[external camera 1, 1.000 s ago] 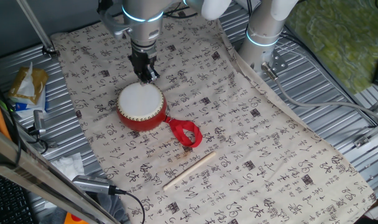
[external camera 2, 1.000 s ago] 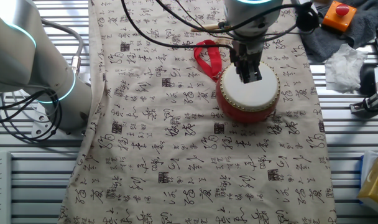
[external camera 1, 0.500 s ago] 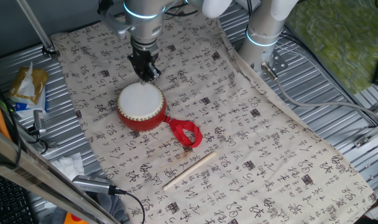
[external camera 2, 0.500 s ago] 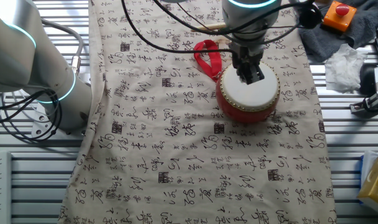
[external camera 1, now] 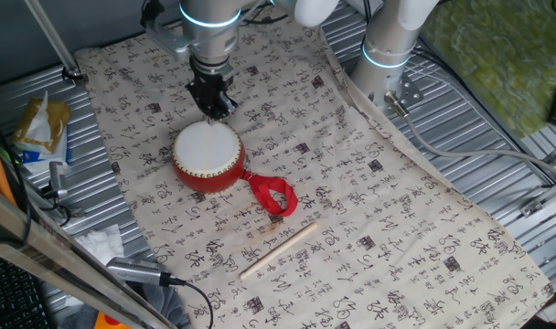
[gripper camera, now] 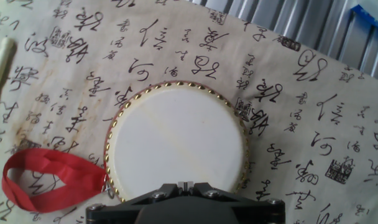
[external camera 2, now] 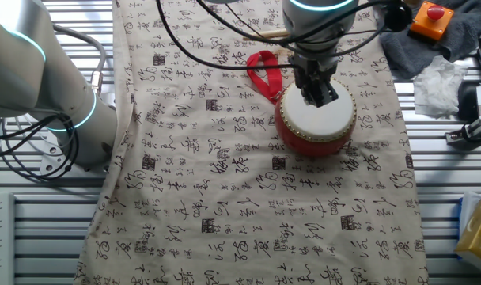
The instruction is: Play the drum
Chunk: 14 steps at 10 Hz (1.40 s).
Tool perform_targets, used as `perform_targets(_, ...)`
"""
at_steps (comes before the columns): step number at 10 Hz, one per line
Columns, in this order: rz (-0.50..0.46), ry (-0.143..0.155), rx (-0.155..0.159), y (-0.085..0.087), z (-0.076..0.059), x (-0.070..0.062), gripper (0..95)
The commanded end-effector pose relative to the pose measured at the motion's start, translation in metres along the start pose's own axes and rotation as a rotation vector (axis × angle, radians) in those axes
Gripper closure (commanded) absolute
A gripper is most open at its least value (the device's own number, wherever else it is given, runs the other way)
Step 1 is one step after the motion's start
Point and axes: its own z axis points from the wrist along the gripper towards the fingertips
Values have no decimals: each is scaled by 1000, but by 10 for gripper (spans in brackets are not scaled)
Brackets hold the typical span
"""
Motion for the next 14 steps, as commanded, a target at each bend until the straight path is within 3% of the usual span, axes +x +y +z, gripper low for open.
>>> perform_targets(1,-2,4,-5,0,0,-1,950)
perform_targets(11,38,15,-5,1,-1,-1,950)
perform_targets(13,52,15,-15,12,-1,-16,950)
perform_targets(14,61,29,-13,23,-2,-26,950)
